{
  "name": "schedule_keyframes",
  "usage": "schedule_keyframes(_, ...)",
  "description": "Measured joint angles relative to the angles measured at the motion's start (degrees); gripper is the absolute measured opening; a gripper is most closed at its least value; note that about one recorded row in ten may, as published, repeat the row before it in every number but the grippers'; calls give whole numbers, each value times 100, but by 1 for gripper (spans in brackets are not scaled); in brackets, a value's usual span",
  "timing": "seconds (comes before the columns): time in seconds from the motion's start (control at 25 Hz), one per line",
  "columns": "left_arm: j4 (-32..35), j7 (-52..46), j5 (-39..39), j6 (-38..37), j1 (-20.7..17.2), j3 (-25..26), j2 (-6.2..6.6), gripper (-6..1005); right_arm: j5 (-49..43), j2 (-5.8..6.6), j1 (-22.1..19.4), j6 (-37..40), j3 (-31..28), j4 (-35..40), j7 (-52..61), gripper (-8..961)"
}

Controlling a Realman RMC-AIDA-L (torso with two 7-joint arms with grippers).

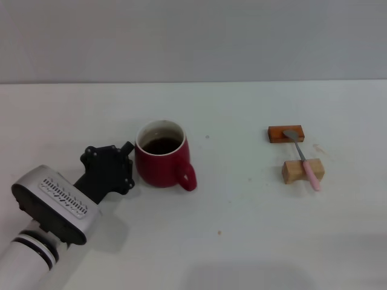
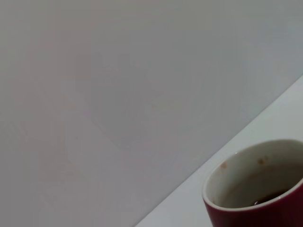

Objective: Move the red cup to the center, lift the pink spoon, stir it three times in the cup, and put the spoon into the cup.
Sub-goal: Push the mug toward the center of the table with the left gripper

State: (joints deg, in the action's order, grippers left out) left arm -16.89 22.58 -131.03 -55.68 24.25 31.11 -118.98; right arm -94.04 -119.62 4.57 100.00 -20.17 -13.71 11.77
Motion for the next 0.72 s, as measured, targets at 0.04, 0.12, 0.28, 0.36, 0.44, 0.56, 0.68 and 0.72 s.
schedule_keyframes(0.04,-15,0,0,13,2,-18,-2,10,0,0,0,-1,3,0,0,741)
schedule_keyframes(0.12,-63,0,-1,34,19,-117,-2,10,0,0,-4,0,3,-1,0,740)
schedule_keyframes(0.28,-90,0,-2,40,53,-237,-9,11,0,0,-9,13,30,0,0,740)
schedule_keyframes(0.36,-145,-2,-3,51,68,-317,-11,12,0,0,-9,17,56,-1,0,740)
schedule_keyframes(0.44,-195,-4,-4,62,82,-391,-12,12,0,0,-9,23,61,-1,0,740)
schedule_keyframes(0.56,-230,-10,-4,84,130,-491,-11,13,0,0,-10,30,79,0,0,740)
schedule_keyframes(0.68,-247,-124,-3,116,208,-606,-11,13,2,0,-17,34,127,-16,0,740)
schedule_keyframes(0.72,-247,-180,-3,118,236,-639,-11,14,3,0,-17,36,139,-23,0,740)
